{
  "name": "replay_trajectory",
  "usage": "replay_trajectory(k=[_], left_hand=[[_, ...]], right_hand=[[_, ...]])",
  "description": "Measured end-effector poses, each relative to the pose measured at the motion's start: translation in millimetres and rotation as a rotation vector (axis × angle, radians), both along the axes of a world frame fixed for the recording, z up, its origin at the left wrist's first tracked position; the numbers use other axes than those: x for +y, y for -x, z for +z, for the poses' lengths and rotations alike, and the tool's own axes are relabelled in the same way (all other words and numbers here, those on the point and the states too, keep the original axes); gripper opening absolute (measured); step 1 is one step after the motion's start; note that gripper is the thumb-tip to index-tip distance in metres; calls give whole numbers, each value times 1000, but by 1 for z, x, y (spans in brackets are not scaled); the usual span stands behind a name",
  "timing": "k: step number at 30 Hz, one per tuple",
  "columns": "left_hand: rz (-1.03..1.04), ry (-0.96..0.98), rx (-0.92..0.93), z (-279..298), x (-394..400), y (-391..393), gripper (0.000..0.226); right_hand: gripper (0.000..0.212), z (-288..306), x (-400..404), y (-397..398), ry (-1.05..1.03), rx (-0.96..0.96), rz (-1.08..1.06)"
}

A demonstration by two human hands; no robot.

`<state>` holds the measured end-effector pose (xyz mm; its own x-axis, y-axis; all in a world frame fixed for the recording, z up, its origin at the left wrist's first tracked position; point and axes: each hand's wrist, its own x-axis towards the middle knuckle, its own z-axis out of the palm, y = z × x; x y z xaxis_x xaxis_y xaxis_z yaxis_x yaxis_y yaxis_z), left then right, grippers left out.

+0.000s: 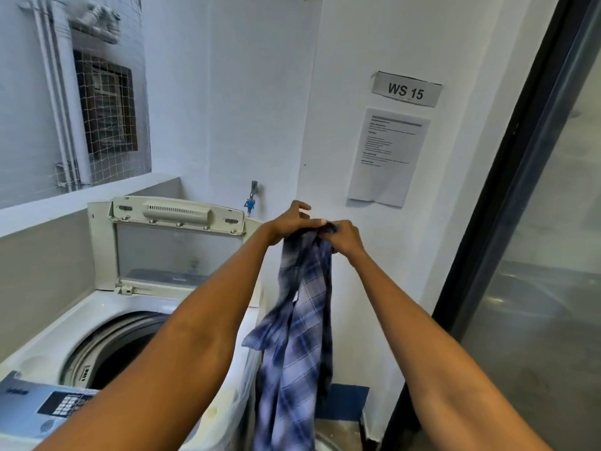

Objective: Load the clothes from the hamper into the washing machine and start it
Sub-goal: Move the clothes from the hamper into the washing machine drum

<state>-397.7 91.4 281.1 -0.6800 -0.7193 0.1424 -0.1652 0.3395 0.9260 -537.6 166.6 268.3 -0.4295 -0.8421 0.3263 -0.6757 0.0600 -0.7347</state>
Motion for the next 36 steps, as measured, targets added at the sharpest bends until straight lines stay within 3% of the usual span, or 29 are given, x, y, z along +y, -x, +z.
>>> replay_trajectory(k=[2, 4, 6, 8, 10, 13, 14, 17, 20, 23, 25, 27, 31, 33, 36], left_hand=[[-15, 2, -68, -17, -4, -11, 68], [-60, 3, -197, -41, -11, -19, 36], [43, 28, -120, -57, -13, -19, 12], [235, 137, 24, -60, -20, -14, 14], [304, 322, 9, -49, -22, -8, 16], [144, 444, -51, -19, -13, 6, 18], [122, 478, -84, -10, -10, 11, 19], [119, 481, -84, 2, -2, 18, 14], [78, 211, 66, -6, 3, 14, 23], [-35, 151, -285, -28, 2, 1, 44], [-28, 194, -448, -47, 0, -2, 36], [105, 144, -348, -59, -4, -1, 26], [426, 95, -96, -48, -16, -5, 17], [478, 54, 42, -34, -17, -4, 15], [417, -48, 342, -10, -11, 7, 9]], right_hand=[[10, 6, -3, 9, 32, -116, -49], [7, 14, -8, 15, 102, -255, -76], [15, 23, -8, 15, 150, -334, -72], [20, 28, -5, 17, 105, -171, -22], [34, 28, -2, 20, -27, 59, 101], [76, 19, 4, 16, -177, -48, 379], [80, 14, 3, 15, -181, -69, 408], [56, 2, -5, 14, -87, 100, 197], [26, 11, -2, 19, -33, 271, 25], [29, 23, -2, 29, 115, 59, -98], [32, 32, -2, 34, 214, -195, -81], [31, 40, -2, 42, 234, -296, -46], [54, 42, 11, 67, -17, -107, -108], [52, 38, 17, 67, -141, -244, -71], [29, 35, 20, 49, -151, -472, 30]])
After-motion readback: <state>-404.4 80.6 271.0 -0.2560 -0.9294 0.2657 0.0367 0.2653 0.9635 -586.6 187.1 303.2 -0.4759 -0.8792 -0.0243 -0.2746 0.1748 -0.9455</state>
